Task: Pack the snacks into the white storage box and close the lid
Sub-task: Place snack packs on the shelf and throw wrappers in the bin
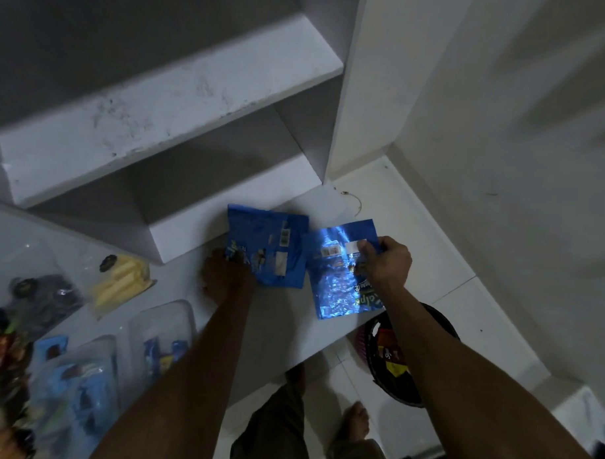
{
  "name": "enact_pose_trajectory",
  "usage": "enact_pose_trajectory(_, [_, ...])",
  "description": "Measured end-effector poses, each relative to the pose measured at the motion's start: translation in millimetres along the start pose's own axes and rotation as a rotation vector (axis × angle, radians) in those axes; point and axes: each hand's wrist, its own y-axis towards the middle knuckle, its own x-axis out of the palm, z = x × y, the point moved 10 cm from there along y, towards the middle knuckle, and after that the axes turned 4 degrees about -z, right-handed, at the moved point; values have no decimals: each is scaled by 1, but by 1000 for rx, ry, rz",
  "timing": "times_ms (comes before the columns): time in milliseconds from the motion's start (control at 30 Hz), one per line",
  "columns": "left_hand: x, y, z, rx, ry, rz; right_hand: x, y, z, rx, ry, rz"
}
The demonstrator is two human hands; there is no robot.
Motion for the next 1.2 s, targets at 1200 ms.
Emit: enact_pose_trajectory(1200, [212, -386, 90, 802, -205, -424, -293, -144, 273, 189, 266, 574])
